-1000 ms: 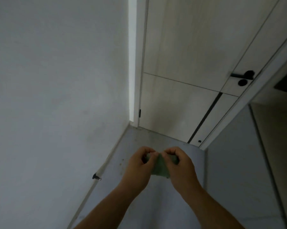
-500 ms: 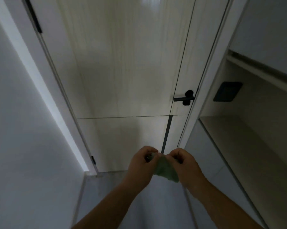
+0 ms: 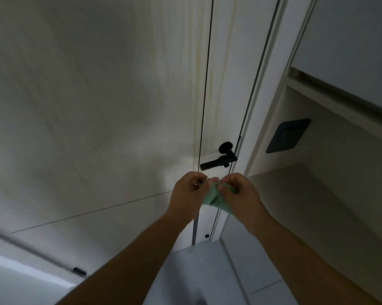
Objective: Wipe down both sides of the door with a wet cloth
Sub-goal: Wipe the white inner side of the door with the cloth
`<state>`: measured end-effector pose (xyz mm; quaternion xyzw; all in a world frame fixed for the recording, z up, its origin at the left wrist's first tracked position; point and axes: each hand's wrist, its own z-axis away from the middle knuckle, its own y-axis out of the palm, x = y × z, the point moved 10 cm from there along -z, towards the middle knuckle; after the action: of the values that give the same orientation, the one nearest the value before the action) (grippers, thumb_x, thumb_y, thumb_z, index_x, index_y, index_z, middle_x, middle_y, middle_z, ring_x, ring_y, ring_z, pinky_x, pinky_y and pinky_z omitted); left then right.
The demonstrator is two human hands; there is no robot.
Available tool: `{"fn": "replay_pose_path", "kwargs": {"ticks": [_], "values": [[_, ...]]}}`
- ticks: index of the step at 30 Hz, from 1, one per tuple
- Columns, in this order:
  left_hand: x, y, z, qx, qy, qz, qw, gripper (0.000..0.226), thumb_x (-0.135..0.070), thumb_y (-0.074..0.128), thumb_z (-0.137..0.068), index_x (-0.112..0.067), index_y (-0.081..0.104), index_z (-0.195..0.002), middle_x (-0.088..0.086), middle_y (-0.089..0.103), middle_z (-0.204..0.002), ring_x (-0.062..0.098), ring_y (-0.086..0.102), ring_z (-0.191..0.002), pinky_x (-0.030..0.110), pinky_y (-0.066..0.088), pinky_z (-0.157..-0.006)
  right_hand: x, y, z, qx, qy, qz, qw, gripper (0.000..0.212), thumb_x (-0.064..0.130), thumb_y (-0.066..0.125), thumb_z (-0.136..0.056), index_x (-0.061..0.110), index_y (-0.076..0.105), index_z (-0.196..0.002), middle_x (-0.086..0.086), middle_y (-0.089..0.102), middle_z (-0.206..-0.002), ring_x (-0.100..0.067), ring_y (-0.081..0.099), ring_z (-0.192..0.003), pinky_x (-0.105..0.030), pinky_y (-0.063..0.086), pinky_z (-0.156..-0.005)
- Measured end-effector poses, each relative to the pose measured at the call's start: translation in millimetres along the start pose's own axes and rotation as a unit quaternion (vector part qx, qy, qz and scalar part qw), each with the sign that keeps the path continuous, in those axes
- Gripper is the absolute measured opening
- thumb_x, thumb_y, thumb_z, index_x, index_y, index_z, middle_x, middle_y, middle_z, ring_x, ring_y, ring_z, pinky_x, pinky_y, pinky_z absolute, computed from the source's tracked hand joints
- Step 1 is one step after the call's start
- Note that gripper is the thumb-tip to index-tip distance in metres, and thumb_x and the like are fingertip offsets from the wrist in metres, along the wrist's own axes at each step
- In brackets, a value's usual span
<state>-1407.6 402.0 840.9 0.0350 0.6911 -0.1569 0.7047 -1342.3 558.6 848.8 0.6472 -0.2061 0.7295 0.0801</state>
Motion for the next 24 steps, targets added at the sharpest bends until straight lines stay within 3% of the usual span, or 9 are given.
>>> {"fn": "replay_pose_path", "kwargs": {"ticks": [4, 9, 12, 15, 18, 20, 22, 24], "values": [[9.2, 7.5, -64.6, -0.036, -0.018, -0.027, 0.999, 0.011, -0.015, 0.072, -0.094, -0.024, 0.066, -0.093, -0.001, 0.072, -0.087, 0.007, 0.068, -0.072, 0.016, 0.055, -0.062, 0.9, 3.6, -80.0, 0.023, -0.042, 0.022, 0.999, 0.017, -0.003, 0.063, -0.095, 0.014, 0.062, -0.091, 0.003, 0.072, -0.09, -0.011, 0.069, -0.088, -0.022, 0.058, -0.075], [23.2, 9.1, -100.3, -0.062, -0.029, -0.097, 0.993, 0.011, -0.025, 0.072, -0.095, -0.026, 0.064, -0.101, -0.004, 0.067, -0.092, 0.003, 0.062, -0.076, 0.007, 0.046, -0.062, 9.0, 16.5, -124.2, 0.057, -0.127, 0.126, 0.982, 0.025, 0.006, 0.063, -0.097, 0.03, 0.061, -0.092, 0.008, 0.073, -0.103, -0.003, 0.067, -0.098, -0.013, 0.052, -0.084], [40.2, 14.7, -112.3, -0.038, -0.081, -0.092, 0.992, 0.009, -0.031, 0.069, -0.097, -0.026, 0.063, -0.101, -0.004, 0.069, -0.093, 0.01, 0.067, -0.082, 0.025, 0.056, -0.072, 9.9, 18.4, -136.7, 0.048, -0.154, 0.212, 0.964, 0.011, 0.012, 0.066, -0.095, 0.023, 0.067, -0.094, 0.006, 0.071, -0.101, -0.004, 0.061, -0.097, -0.005, 0.041, -0.083], [51.5, 17.7, -118.4, -0.019, -0.109, -0.065, 0.992, 0.006, -0.028, 0.067, -0.098, -0.022, 0.066, -0.096, 0.0, 0.073, -0.09, 0.02, 0.071, -0.087, 0.043, 0.062, -0.082, 18.9, 12.9, -134.1, -0.027, -0.211, 0.323, 0.922, 0.005, 0.016, 0.074, -0.09, 0.019, 0.074, -0.094, 0.001, 0.067, -0.106, -0.017, 0.055, -0.105, -0.014, 0.034, -0.09], [59.2, 22.3, -119.9, 0.001, -0.118, -0.03, 0.993, 0.01, -0.027, 0.066, -0.098, -0.026, 0.065, -0.089, -0.006, 0.073, -0.077, 0.017, 0.072, -0.078, 0.034, 0.063, -0.07, 30.3, 8.6, -121.8, -0.108, -0.259, 0.407, 0.869, 0.007, 0.021, 0.078, -0.087, 0.021, 0.078, -0.093, -0.001, 0.067, -0.111, -0.021, 0.053, -0.113, -0.03, 0.027, -0.097], [66.5, 24.7, -117.8, 0.009, -0.133, -0.005, 0.991, 0.01, -0.027, 0.066, -0.099, -0.025, 0.064, -0.089, -0.01, 0.073, -0.074, 0.012, 0.072, -0.073, 0.027, 0.06, -0.063, 30.9, 23.4, -110.4, -0.074, -0.313, 0.431, 0.843, 0.009, 0.017, 0.075, -0.089, 0.021, 0.079, -0.095, 0.003, 0.071, -0.104, -0.02, 0.061, -0.107, -0.035, 0.037, -0.096], [73.4, 26.2, -115.4, 0.018, -0.148, 0.035, 0.988, 0.01, -0.029, 0.065, -0.1, -0.023, 0.065, -0.093, -0.007, 0.074, -0.078, 0.012, 0.073, -0.074, 0.022, 0.057, -0.06, 20.9, 38.4, -99.9, -0.02, -0.33, 0.439, 0.835, 0.022, 0.009, 0.073, -0.088, 0.016, 0.077, -0.108, 0.0, 0.074, -0.11, -0.022, 0.067, -0.108, -0.04, 0.048, -0.1], [78.2, 26.6, -114.3, 0.028, -0.168, 0.071, 0.983, 0.012, -0.028, 0.06, -0.103, -0.021, 0.067, -0.096, -0.004, 0.075, -0.081, 0.012, 0.075, -0.074, 0.021, 0.055, -0.059, 6.3, 46.3, -95.7, 0.017, -0.304, 0.472, 0.827, 0.036, 0.018, 0.061, -0.095, 0.014, 0.067, -0.131, -0.004, 0.067, -0.132, -0.026, 0.06, -0.128, -0.043, 0.037, -0.116]]}}
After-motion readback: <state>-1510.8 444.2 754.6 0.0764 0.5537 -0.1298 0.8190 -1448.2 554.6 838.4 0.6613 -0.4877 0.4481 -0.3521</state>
